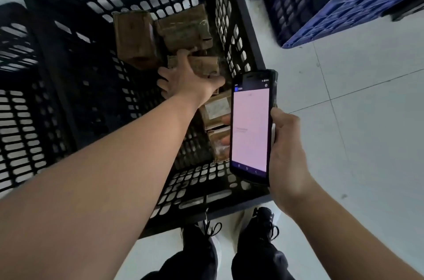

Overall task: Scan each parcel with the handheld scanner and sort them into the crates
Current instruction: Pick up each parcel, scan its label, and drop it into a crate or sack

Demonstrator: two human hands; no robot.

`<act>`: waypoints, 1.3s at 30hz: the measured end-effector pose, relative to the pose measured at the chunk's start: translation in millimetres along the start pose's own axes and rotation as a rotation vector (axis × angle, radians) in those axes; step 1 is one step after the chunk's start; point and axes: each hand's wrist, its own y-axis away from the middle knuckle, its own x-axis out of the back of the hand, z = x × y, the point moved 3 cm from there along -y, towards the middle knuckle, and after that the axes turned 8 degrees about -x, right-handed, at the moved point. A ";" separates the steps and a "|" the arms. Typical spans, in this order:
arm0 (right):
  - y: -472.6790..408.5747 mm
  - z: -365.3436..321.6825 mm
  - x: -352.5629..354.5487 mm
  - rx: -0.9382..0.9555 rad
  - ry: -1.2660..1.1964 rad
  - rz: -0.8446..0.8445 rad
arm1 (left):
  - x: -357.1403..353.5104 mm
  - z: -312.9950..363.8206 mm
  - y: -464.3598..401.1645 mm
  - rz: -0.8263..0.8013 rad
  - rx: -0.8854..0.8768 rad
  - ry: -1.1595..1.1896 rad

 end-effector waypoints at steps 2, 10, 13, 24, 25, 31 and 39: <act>1.2 4.5 0.2 -0.019 0.003 0.022 | 1.7 -8.2 1.2 0.042 0.009 0.062; 49.8 16.3 -17.5 -0.070 -0.009 0.019 | 69.4 -44.1 52.9 0.092 0.439 0.713; 80.1 8.5 -31.6 -0.062 -0.008 0.019 | 107.4 -43.0 91.8 0.045 0.449 0.837; 252.0 -88.8 -102.4 0.033 -0.103 0.020 | 261.5 18.7 288.0 -0.104 0.392 1.241; 271.9 -102.2 -109.0 0.043 -0.116 0.002 | 276.1 26.7 306.7 -0.113 0.377 1.266; 397.5 -175.3 -130.2 0.162 -0.141 -0.166 | 348.4 73.3 419.3 -0.123 0.253 1.470; 553.8 -237.1 -118.1 0.257 -0.037 -0.335 | 424.1 133.3 563.3 -0.108 -0.008 1.665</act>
